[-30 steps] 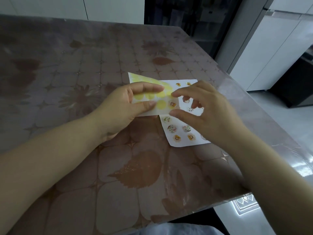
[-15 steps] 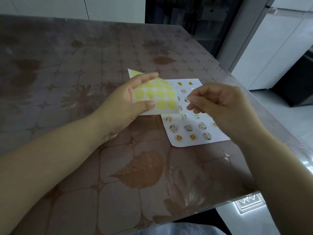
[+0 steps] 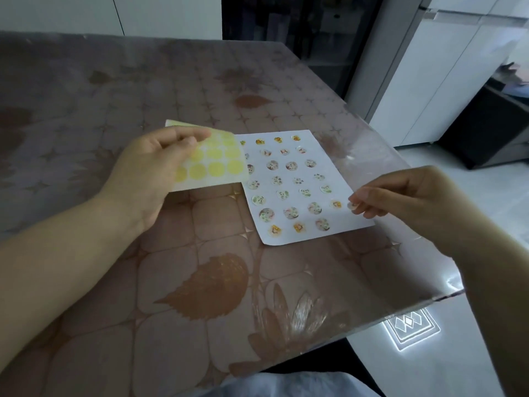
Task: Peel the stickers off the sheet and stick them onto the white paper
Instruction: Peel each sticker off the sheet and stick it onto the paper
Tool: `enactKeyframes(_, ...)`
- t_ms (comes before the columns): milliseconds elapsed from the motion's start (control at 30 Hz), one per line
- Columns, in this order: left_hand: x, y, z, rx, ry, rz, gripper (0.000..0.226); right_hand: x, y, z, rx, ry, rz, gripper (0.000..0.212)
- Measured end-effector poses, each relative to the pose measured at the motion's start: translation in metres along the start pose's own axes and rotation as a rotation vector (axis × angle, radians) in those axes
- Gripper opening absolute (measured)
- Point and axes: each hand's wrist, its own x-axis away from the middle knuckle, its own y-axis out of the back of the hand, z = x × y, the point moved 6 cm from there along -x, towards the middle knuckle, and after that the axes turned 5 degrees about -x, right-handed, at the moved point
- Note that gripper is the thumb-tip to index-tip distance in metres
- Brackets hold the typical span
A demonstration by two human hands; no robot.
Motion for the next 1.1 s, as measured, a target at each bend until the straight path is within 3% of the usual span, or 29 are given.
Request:
enactKeyframes(67, -0.002, 0.004, 0.001, 0.02, 0.007, -0.047, 0.032, -0.001, -0.001, -0.003, 0.009, -0.005, -0.001, 0.01)
enactKeyframes(200, -0.003, 0.011, 0.006, 0.001, 0.022, -0.112, 0.071, -0.001, -0.003, -0.007, 0.01, -0.047, 0.032, 0.011)
enactKeyframes(300, -0.003, 0.018, 0.004, -0.046, 0.009, -0.19, 0.085, -0.002, -0.007, -0.011, 0.045, -0.099, 0.092, 0.017)
enactKeyframes(533, -0.005, 0.021, 0.007, -0.173, 0.012, -0.227, 0.081, -0.009, -0.012, -0.007, 0.102, -0.11, 0.134, 0.007)
enactKeyframes(700, -0.004, 0.019, 0.009, -0.407, 0.042, -0.17, 0.085, -0.011, -0.012, -0.006, 0.159, -0.106, 0.154, 0.006)
enactKeyframes(900, 0.007, 0.006, -0.006, -0.879, -0.042, -0.114, 0.081, -0.015, -0.01, -0.013, 0.18, -0.211, 0.139, 0.004)
enactKeyframes(1100, 0.01, -0.004, -0.008, -0.995, -0.118, 0.01, 0.076, -0.019, -0.013, -0.014, 0.196, -0.199, 0.162, 0.007)
